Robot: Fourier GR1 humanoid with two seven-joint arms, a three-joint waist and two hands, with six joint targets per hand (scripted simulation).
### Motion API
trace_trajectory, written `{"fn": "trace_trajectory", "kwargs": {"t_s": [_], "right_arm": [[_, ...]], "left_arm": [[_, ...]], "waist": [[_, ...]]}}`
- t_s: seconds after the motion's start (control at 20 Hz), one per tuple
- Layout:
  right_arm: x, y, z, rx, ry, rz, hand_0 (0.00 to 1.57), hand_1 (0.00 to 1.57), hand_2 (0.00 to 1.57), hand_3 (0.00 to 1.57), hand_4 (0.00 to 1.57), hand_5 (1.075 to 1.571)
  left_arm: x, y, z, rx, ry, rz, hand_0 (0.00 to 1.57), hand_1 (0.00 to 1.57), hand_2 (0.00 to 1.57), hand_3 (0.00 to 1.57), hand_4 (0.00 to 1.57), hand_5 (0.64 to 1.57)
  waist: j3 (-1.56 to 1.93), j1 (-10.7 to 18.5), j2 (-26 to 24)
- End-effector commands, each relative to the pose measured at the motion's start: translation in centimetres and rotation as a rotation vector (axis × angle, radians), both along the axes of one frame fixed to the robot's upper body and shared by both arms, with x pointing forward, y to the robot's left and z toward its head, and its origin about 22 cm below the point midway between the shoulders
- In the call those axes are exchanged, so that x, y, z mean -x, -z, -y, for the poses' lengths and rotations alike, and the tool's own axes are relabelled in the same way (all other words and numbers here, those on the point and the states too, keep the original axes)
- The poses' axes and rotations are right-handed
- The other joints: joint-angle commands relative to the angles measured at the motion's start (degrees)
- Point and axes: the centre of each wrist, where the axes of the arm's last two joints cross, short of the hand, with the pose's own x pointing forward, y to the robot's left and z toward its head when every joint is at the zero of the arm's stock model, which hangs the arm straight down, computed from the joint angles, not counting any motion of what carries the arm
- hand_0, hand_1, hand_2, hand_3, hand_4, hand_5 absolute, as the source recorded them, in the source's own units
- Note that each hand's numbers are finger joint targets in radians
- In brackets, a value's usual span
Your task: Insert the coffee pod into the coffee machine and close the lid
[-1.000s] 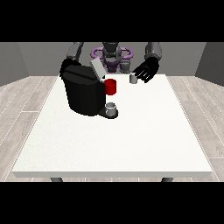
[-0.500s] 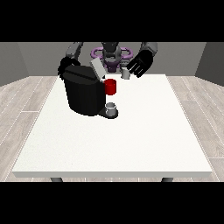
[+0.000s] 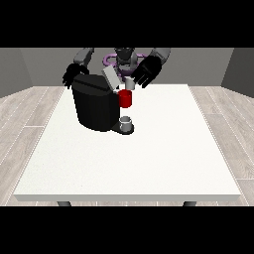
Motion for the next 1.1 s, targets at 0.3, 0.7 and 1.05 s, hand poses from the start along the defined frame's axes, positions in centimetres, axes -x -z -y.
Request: {"fn": "trace_trajectory", "kwargs": {"t_s": [0.3, 0.7, 1.05], "right_arm": [[0.7, 1.5, 1.6, 0.000, 0.059, 0.012, 0.00, 0.00, 0.00, 0.00, 0.53, 1.571], [-1.3, -2.1, 2.5, -0.002, 0.023, 0.095, 0.00, 0.00, 0.00, 0.00, 0.52, 1.571], [-0.4, -0.3, 1.4, -0.025, 0.060, 0.051, 0.00, 0.00, 0.00, 0.00, 0.51, 1.571]], "left_arm": [[-0.2, 0.7, 1.3, -0.025, 0.030, -0.014, 1.28, 1.28, 1.31, 1.22, 0.50, 1.571], [-0.4, -2.3, 1.0, -0.005, 0.039, 0.041, 1.21, 1.21, 1.26, 1.19, 0.50, 1.571], [-0.6, 0.7, 3.3, -0.039, 0.041, 0.011, 1.19, 1.19, 1.27, 1.20, 0.51, 1.571]], "waist": [[0.01, 0.54, 1.00], [0.00, -0.59, 4.94], [0.01, 0.24, 3.16]]}}
